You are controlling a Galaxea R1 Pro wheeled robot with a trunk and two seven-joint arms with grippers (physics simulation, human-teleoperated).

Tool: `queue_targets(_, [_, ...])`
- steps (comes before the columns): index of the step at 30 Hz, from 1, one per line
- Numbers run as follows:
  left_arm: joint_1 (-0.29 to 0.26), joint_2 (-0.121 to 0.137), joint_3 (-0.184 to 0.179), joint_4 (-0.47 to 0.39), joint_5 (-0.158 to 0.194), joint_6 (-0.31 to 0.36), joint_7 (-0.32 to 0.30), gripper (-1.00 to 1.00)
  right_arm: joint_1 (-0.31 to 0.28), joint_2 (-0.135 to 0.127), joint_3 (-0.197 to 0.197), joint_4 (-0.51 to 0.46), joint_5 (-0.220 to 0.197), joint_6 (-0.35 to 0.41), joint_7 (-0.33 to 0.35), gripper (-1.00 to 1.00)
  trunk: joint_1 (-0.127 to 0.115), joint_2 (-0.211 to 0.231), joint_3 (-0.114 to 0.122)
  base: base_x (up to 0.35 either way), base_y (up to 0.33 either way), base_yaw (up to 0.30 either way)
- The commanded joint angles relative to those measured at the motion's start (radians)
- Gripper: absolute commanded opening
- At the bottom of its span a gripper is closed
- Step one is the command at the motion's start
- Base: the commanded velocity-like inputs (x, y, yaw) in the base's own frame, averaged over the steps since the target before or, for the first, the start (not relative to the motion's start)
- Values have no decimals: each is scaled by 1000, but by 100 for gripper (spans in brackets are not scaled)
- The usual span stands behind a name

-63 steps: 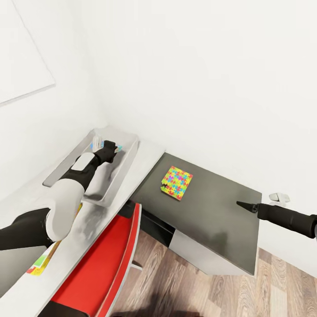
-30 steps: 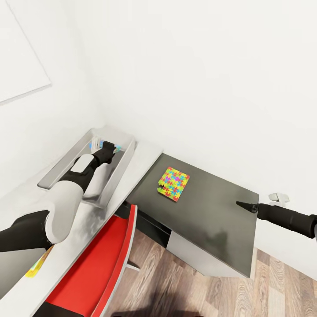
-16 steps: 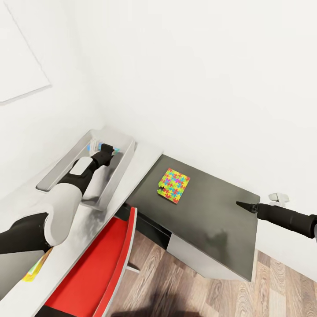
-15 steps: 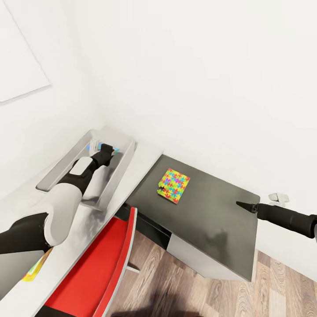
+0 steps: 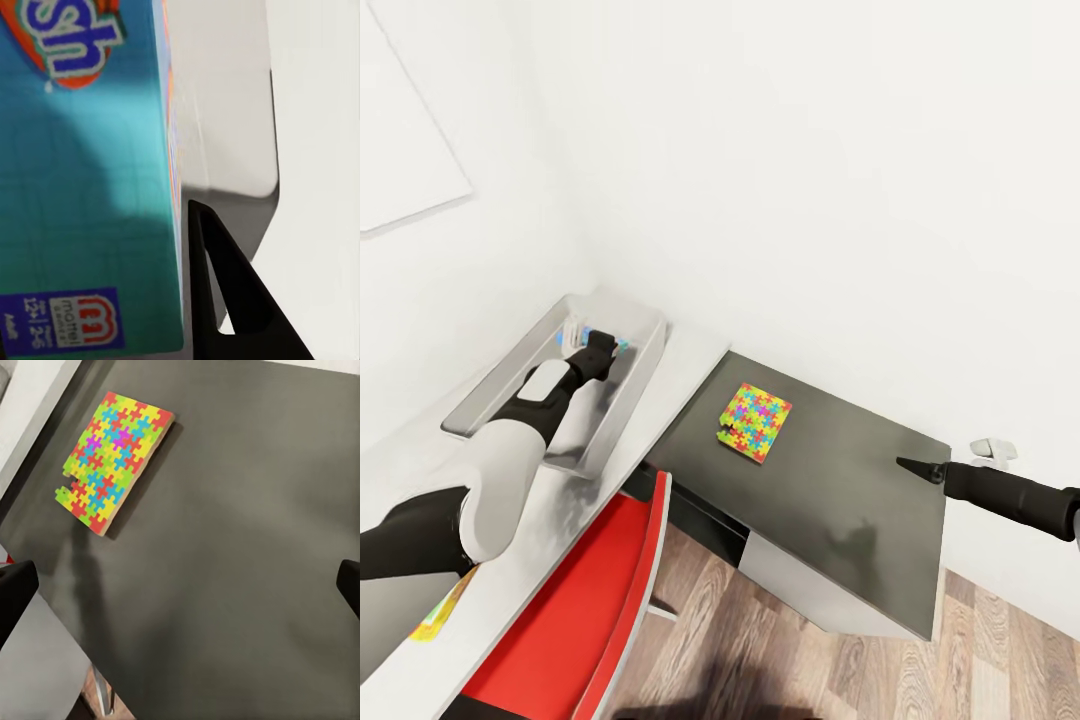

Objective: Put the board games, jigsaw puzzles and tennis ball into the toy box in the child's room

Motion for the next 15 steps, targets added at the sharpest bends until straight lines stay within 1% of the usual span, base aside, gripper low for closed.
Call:
queue_targets(1, [0, 0, 5, -1, 9, 6, 4, -100, -1, 0, -1, 0, 3, 5, 6, 100, 1, -2, -2, 1, 0, 0])
queue_targets(9, [3, 1, 5, -1, 9, 6, 4, -100, -1, 0, -1, 0, 3, 5, 6, 100, 1, -2, -2, 0, 0, 0])
queue_targets(15, [-4, 29, 7, 0, 9, 16, 10, -100, -1, 0, 9, 0, 3, 5, 6, 100, 1, -2, -7, 0, 0, 0])
